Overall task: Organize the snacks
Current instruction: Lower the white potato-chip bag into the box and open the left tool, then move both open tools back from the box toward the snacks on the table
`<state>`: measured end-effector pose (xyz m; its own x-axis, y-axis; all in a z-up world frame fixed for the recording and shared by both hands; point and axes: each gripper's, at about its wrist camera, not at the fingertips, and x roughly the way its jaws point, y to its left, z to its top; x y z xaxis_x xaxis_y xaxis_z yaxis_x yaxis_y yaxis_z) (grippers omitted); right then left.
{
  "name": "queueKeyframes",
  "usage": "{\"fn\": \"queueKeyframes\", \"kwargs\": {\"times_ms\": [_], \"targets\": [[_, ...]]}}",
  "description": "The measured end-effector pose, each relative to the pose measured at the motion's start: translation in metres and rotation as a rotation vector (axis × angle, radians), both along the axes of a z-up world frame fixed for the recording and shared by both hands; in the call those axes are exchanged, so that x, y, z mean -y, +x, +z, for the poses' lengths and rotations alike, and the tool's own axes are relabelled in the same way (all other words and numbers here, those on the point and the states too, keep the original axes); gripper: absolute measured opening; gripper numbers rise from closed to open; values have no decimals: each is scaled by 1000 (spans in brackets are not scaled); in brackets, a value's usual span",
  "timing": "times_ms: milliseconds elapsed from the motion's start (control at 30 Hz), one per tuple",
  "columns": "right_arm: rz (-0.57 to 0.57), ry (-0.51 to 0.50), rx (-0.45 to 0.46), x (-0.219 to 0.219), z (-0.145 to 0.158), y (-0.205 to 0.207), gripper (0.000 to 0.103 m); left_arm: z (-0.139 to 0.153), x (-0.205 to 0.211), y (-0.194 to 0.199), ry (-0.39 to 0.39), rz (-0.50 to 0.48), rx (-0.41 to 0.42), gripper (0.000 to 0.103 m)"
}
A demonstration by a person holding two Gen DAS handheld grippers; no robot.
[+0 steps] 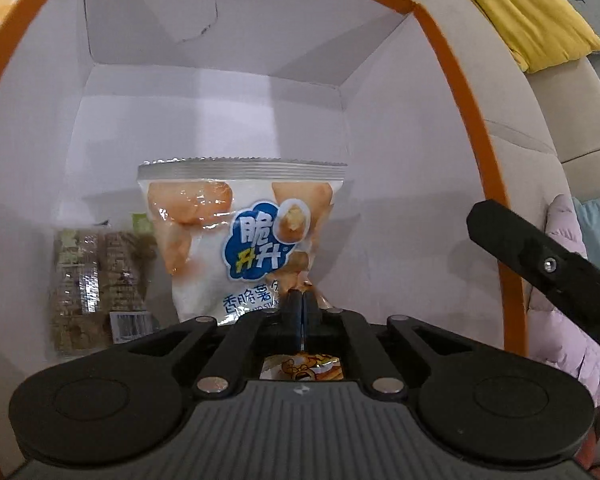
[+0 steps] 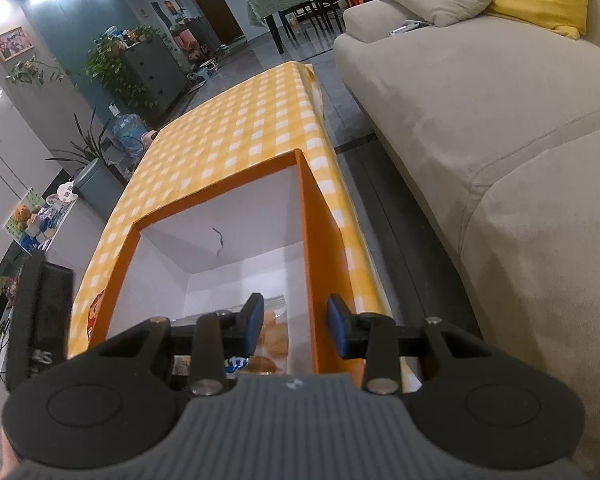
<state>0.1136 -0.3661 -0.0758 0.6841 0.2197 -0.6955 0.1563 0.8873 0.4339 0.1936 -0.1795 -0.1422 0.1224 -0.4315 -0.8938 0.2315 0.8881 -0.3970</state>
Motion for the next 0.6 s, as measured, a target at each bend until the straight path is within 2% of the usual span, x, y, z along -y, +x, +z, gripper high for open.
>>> {"fn": "queueKeyframes", "kwargs": {"times_ms": [67,133,200,233,367,500,600], "targets": [[1,1,-1,0,0,0,35,7,-1,-3,-1,-3,32,4],[6,-6,-3,0,1,1,35,19,-5,-9,2,-2,65,12],[15,-18,-2,-2,2,0,35,29,-7,-11,14,-5,93,30],[20,-24,-3,-3,3,0,35,35,-8,-12,21,-3,110,33],[28,-37,-6,-4,8,-3,36,55,-16,-21,79,35,169,70],[38,-55,15,-6,16,-8,36,70,-26,-32,103,72,202,80],[41,-73,28,-8,21,-11,37,79,-36,-36,108,106,209,81]]}}
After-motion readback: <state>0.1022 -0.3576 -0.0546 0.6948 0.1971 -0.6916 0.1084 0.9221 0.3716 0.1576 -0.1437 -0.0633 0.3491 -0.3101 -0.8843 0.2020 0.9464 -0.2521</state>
